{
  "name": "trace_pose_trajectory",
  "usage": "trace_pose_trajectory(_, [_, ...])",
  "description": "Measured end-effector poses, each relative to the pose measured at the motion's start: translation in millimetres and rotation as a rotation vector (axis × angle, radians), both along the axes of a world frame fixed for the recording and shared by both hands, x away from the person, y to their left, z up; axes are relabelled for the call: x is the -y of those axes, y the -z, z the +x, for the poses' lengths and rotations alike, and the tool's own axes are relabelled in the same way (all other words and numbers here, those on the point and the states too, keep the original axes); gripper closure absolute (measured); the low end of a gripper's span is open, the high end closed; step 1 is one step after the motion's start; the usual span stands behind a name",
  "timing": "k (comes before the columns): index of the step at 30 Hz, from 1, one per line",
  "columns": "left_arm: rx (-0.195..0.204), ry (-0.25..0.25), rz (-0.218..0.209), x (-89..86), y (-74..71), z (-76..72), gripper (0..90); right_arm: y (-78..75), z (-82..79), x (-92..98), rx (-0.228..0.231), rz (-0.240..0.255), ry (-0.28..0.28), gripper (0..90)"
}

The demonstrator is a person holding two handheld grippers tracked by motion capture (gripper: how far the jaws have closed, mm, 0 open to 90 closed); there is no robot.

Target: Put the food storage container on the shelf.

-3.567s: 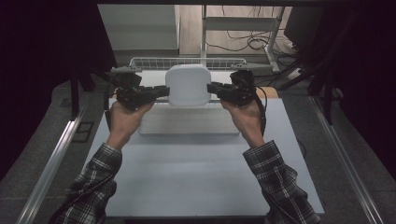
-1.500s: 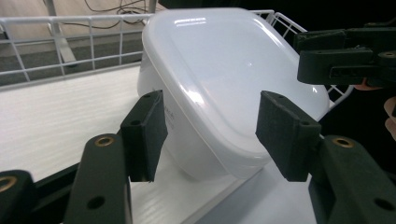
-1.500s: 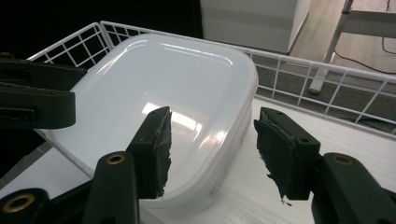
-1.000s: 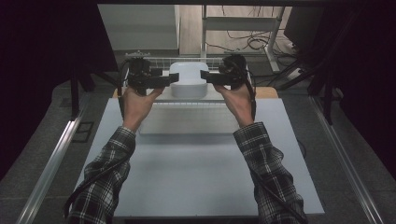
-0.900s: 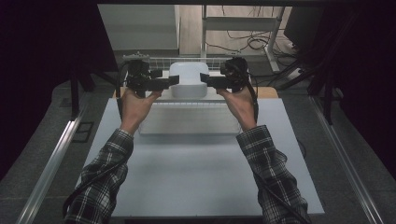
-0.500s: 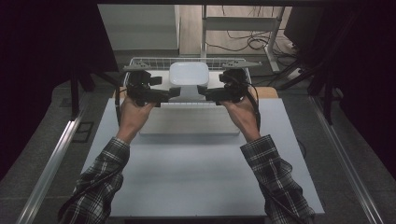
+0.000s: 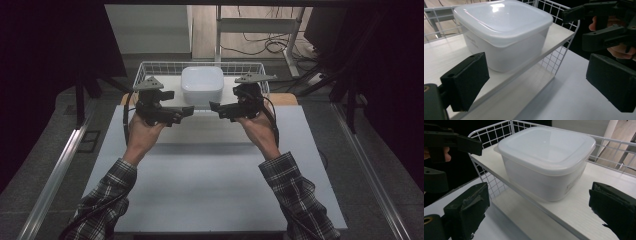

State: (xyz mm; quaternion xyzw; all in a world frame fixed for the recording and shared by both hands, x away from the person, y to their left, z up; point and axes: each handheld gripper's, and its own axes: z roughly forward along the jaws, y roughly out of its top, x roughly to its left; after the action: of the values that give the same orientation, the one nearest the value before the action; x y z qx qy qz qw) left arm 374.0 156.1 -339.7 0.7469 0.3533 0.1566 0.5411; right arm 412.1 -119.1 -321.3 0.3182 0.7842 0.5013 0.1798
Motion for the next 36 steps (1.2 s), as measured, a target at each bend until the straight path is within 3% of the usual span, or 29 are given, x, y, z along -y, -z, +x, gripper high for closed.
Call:
trace_pose_trajectory(13, [0.027, 0.029, 0.018, 1.6, 10.8, -19.6, 3.9, 11.2, -12.2, 5.0, 0.007, -0.032, -0.025, 2.8])
trace_pose_trajectory(23, [0.011, 0.029, -0.003, -3.3, 27.3, -28.2, 4.3, 20.2, -22.9, 9.7, 0.005, -0.045, -0.043, 2.8])
trace_pose_trajectory(31, [-0.01, 0.034, 0.011, -3.9, 44.5, -35.9, 5.6, 32.0, -30.3, 12.2, 0.003, -0.06, -0.051, 2.8])
trace_pose_trajectory(36, [-0.046, 0.048, 0.0, -4.7, 54.9, -40.9, 7.3, 40.4, -37.7, 14.4, 0.005, -0.067, -0.057, 2.8])
